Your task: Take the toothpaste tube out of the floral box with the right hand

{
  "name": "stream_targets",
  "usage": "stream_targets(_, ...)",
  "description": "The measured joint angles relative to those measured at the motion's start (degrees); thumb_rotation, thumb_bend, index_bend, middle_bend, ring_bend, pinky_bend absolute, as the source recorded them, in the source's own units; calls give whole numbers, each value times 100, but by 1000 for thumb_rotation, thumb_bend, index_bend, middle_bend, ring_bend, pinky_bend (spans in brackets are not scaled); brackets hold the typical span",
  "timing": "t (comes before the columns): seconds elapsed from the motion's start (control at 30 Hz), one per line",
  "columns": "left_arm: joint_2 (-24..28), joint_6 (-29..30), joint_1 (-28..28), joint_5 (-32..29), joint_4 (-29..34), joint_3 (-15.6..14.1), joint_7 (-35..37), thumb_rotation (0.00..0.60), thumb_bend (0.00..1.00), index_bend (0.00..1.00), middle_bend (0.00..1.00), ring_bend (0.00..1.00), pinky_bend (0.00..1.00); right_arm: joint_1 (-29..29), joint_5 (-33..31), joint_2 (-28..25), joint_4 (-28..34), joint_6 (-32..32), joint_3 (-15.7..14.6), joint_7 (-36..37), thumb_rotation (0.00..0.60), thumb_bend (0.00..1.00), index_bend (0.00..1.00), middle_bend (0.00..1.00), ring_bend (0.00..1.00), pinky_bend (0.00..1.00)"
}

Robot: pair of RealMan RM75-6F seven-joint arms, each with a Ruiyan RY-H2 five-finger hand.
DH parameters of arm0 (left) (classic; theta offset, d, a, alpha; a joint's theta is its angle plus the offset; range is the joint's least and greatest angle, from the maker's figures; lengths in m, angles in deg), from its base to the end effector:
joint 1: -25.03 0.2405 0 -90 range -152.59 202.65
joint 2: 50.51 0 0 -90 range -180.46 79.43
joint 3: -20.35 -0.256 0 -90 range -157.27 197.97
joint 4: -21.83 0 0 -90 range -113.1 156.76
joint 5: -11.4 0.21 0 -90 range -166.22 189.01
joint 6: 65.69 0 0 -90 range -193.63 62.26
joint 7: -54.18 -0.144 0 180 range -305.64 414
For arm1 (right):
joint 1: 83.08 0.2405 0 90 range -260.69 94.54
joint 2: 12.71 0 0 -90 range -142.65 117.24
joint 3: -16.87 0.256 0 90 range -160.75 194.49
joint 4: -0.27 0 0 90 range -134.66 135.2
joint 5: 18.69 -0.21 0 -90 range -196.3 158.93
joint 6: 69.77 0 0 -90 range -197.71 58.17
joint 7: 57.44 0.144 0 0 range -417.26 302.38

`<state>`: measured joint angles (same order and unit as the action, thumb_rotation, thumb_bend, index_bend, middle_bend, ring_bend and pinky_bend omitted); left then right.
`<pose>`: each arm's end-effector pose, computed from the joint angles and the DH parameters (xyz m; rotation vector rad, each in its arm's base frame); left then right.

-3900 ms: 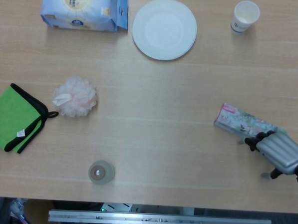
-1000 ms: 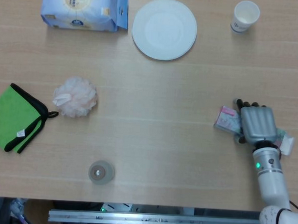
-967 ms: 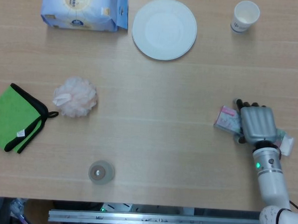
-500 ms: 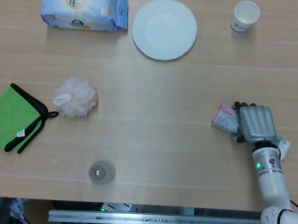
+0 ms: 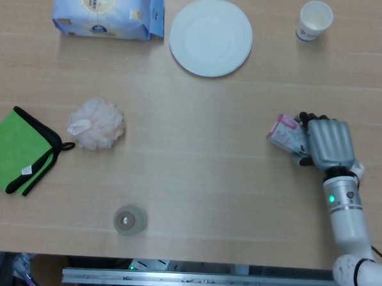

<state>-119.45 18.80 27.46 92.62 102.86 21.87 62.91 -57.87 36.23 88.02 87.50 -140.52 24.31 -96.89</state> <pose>-0.3744 0.1316 0.1532 -1.2173 -1.0501 -0.7817 -0.2071 -0.2557 -0.0567 1.5897 -1.0930 0.6494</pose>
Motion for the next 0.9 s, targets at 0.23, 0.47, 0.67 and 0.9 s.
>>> stream_targets(0.23,4,1,10,-11,-1,-2,11,600,10,425,381,344,569,110,329,218,-449,34,91,337,600,206,411,474,428,531)
stream_targets(0.47,2,0,24,-26,-25,-2,47,600,10,425,381,344,569,155,884,490,-981,-92,102,878,600,206,412,474,428,531)
stream_targets(0.67,3,-7,22,-25,-27,-2,49,600,10,425,381,344,569,139,1456,708,-1389,-390,131,1613,600,237,411,474,428,531)
stream_targets(0.9,-3,-28,19,-36,-17,-5,26,600,10,424,381,344,569,95,1971,968,-1912,-747,186,2343,600,238,412,474,428,532)
